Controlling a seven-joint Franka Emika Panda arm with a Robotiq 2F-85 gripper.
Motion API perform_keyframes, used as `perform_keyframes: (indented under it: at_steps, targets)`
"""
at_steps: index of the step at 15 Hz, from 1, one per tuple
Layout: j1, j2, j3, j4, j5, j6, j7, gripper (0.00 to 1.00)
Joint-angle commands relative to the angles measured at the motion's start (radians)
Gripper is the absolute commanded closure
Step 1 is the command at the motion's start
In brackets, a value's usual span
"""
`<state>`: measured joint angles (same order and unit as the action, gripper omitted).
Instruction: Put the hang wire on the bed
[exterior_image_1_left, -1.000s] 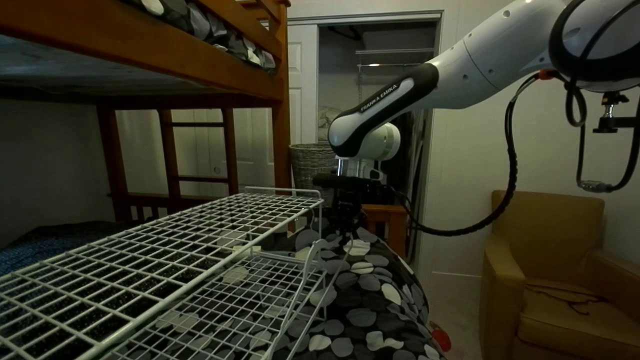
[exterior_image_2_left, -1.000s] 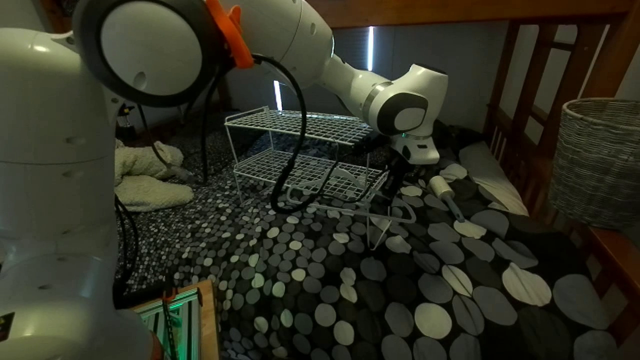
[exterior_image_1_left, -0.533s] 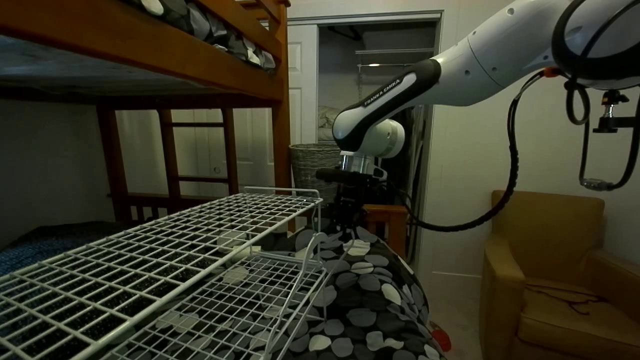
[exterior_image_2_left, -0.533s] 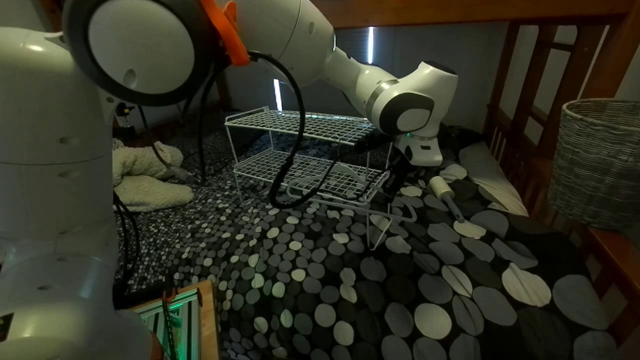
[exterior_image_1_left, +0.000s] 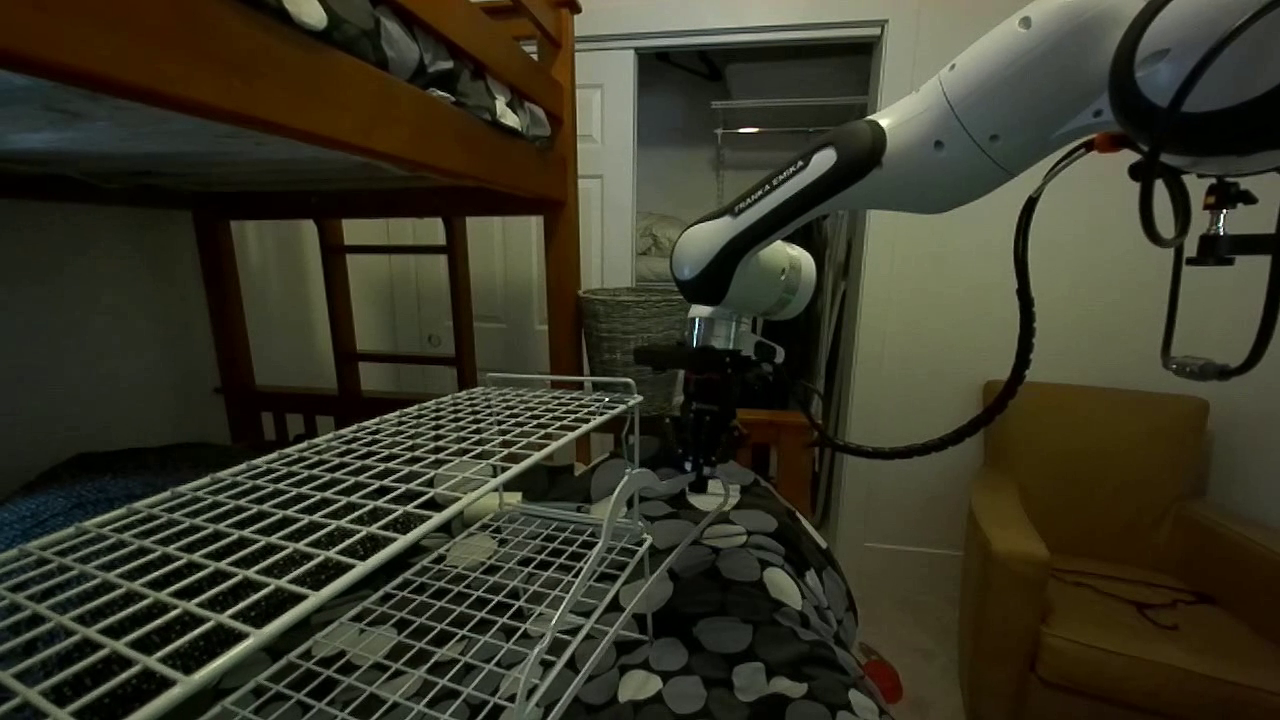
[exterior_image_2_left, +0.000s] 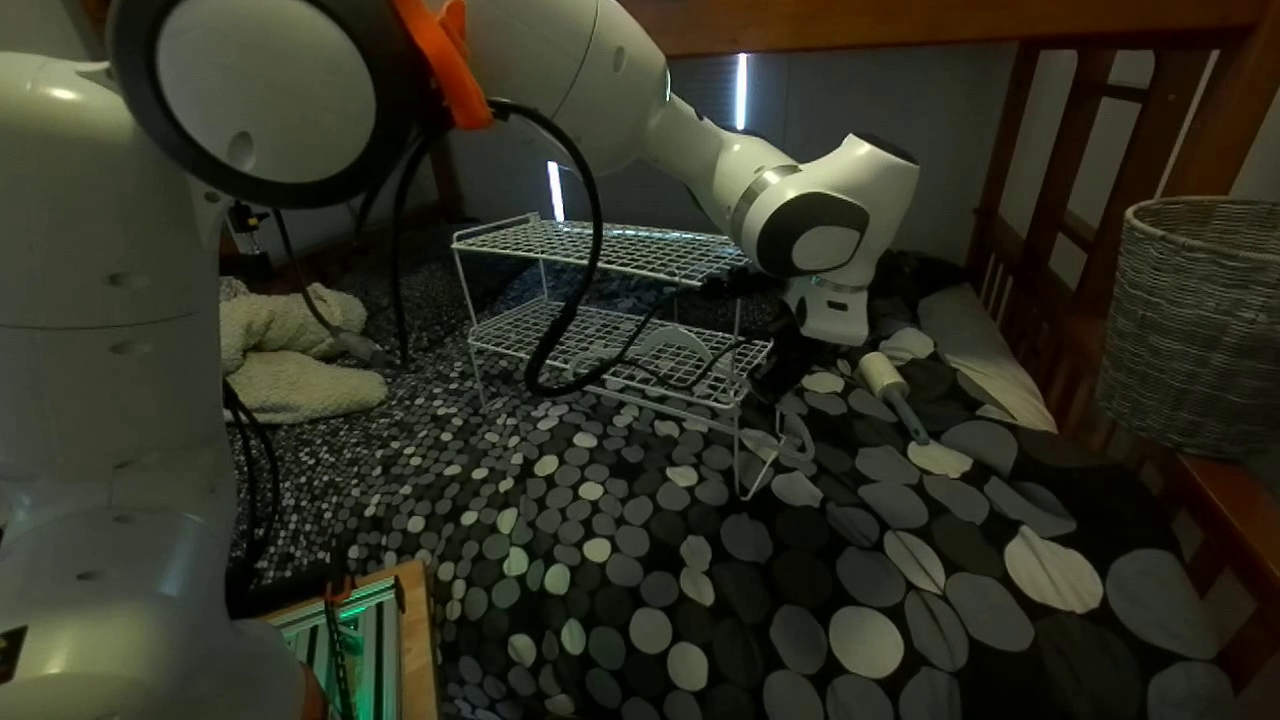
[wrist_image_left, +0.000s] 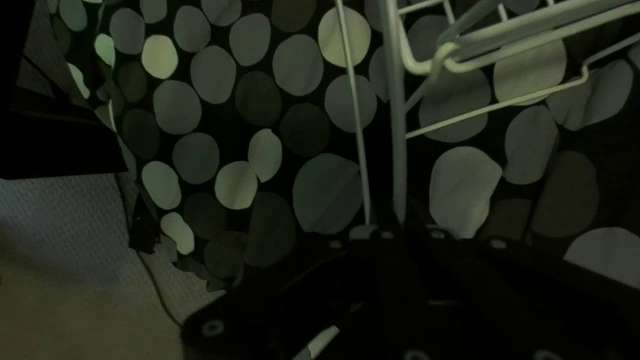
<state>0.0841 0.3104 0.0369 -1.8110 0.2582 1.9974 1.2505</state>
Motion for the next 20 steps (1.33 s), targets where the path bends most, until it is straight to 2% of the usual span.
perform_keyframes:
  at_steps: [1, 7, 12, 15, 20]
  targets:
    - [0.011, -0.039, -0.021, -0.038, 0.013, -0.075, 0.148, 0.99]
    - [-0.010, -0.046, -0.021, -0.033, 0.063, -0.179, 0.291, 0.99]
    - [-0.038, -0.054, -0.029, -0.037, 0.135, -0.294, 0.272, 0.99]
    - [-0.030, -0.064, -0.040, -0.060, 0.077, -0.284, 0.264, 0.99]
    - [-0.007, -0.096, -0.058, -0.105, -0.061, -0.243, 0.363, 0.99]
